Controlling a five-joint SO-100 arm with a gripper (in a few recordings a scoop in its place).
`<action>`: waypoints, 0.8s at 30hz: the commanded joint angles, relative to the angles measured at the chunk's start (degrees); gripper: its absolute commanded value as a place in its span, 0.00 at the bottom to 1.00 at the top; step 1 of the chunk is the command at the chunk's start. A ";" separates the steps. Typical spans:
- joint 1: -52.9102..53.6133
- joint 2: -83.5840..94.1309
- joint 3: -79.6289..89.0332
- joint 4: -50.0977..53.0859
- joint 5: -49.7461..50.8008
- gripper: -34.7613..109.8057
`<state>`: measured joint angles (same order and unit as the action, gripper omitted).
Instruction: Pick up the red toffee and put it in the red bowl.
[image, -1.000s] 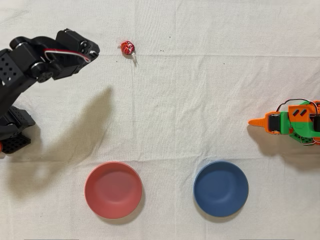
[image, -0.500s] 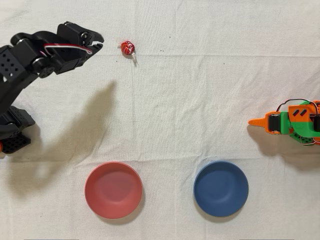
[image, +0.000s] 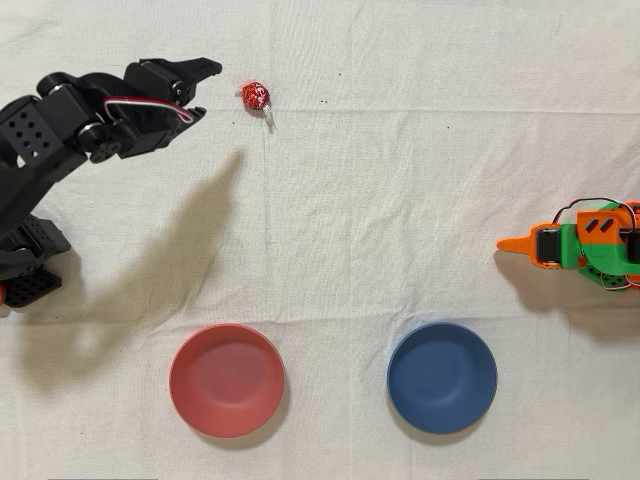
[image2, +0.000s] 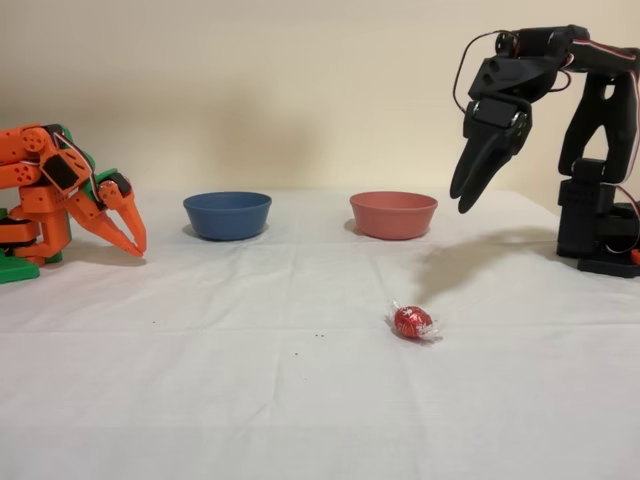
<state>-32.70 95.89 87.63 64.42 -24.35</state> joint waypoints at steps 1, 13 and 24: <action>0.00 0.88 0.26 -1.05 -2.20 0.44; 0.00 -5.80 -1.41 -3.69 -2.11 0.44; 0.09 -11.16 -2.46 -8.44 -1.85 0.44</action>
<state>-32.34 84.11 87.80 57.13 -26.19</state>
